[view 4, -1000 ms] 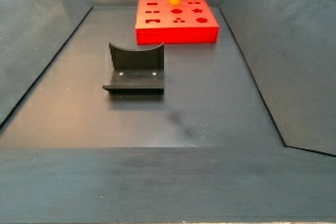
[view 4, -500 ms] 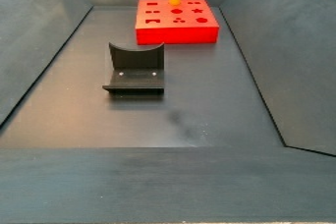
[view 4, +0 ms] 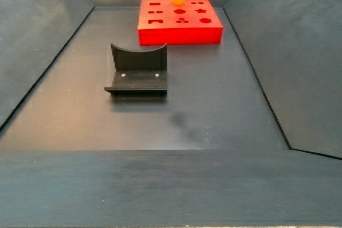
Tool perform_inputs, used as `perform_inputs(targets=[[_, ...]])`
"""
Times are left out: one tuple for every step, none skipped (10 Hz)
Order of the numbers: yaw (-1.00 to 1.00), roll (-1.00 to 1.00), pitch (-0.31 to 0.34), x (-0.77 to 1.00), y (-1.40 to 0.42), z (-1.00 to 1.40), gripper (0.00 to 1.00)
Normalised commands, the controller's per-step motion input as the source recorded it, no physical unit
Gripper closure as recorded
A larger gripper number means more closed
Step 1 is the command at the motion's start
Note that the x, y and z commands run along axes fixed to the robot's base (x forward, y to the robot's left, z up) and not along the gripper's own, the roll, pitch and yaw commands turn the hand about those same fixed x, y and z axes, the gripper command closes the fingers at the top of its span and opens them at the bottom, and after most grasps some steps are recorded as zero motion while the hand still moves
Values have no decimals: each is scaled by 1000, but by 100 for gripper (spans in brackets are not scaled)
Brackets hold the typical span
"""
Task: Pick up the double-square object. Move up. Rotate the double-square object. Place the double-square object on the fixture. Regrasp the double-square object. Move to above the board. Insert the double-square object.
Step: Insert the double-square object.
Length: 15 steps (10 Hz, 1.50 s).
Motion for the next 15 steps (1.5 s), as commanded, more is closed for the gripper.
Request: perform_inputs(targets=[[106,121,0,523,-126,-800,100],[106,94,0,546,-91,-771,100],[80,13,-4,497,0,-517,100],[-6,0,0,49,0,0,100],[0,0,0,14,0,-29,100],[6,7,0,166,0,-246,100],[17,33,0,209,0,-349,100],[20,34,0,269,0,-369,100],[-6,0,0,31,0,0,100],[0,0,0,29,0,-3,100],[6,10,0,109,0,-134,100],[137,77,0,80,0,-220,100],[3,0,0,0,86,0,100],[0,10,-6,0,0,-31,100],[0,39,0,0,0,-191,100]])
